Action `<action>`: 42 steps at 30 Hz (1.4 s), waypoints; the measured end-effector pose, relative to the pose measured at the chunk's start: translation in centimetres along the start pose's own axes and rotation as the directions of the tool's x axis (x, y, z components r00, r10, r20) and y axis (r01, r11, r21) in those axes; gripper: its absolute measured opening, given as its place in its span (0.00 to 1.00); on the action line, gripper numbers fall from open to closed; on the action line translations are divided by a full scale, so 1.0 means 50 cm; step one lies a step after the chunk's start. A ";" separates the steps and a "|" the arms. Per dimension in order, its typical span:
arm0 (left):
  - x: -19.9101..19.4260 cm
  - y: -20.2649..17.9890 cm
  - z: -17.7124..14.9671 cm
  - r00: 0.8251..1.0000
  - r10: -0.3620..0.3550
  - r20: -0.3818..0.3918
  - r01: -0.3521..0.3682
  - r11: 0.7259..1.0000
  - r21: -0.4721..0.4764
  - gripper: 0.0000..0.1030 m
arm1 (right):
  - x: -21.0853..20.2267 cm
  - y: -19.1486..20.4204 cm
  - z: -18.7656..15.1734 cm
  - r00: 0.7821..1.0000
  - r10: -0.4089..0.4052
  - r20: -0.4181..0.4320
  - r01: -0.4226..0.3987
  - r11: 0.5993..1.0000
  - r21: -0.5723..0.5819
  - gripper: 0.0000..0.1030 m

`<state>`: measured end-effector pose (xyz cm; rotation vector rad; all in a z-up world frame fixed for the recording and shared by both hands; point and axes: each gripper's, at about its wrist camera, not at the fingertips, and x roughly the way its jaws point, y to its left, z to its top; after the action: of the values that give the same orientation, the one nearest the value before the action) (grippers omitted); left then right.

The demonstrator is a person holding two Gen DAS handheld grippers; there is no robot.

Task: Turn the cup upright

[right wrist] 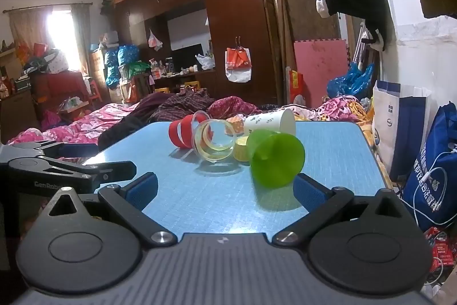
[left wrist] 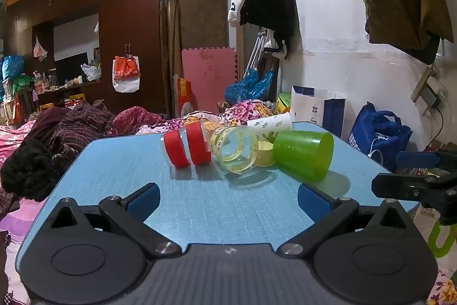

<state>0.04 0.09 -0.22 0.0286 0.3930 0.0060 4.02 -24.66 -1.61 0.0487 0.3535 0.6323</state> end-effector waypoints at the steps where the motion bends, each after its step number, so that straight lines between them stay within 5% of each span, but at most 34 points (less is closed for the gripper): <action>1: 0.001 0.000 -0.001 1.000 -0.002 -0.001 0.002 1.000 0.004 1.00 | 0.000 0.001 0.001 1.000 0.000 0.000 0.000 1.000 0.000 0.99; 42: 0.006 0.001 -0.003 1.000 -0.015 -0.007 0.015 1.000 0.011 1.00 | -0.003 -0.004 -0.001 1.000 0.002 0.000 -0.002 1.000 0.003 0.99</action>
<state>0.24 0.14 -0.44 0.0365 0.4003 -0.0108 4.01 -24.90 -1.63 0.0522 0.3550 0.6339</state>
